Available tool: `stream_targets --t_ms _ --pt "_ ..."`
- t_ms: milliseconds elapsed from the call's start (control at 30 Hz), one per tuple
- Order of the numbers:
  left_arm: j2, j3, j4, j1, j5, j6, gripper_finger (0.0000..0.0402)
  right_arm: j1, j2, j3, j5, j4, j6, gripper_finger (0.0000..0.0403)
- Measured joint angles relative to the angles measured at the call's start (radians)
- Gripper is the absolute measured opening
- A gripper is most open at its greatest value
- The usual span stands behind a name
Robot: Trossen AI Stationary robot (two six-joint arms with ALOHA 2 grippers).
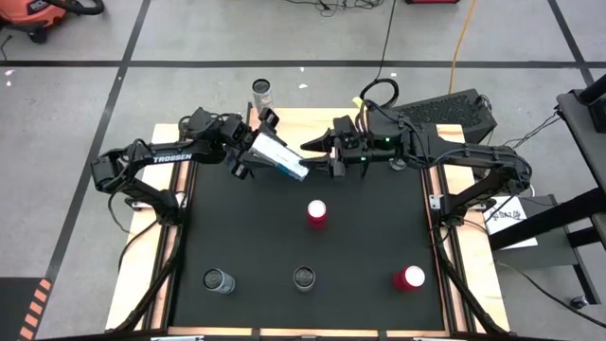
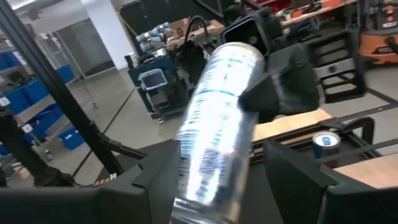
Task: Place canned beverage on shelf
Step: Put the right blue soda can on the shelf
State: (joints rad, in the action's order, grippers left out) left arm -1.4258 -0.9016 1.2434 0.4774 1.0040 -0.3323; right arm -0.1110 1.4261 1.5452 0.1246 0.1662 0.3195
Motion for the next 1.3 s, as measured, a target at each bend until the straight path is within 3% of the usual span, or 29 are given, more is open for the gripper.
stream_targets --t_ms 800,1033,1300 --pt "-0.001 -0.005 -0.183 0.069 0.044 0.027 0.0224 -0.001 -0.004 0.000 0.006 0.086 -0.018 0.0208" --pt "-0.001 -0.084 -0.416 0.093 0.043 0.100 0.0224 -0.001 -0.004 0.000 0.006 0.095 -0.026 0.0208" --pt "-0.001 -0.173 -0.796 0.135 0.000 0.276 0.0224 -0.001 -0.005 0.001 0.007 0.111 -0.026 0.0208"
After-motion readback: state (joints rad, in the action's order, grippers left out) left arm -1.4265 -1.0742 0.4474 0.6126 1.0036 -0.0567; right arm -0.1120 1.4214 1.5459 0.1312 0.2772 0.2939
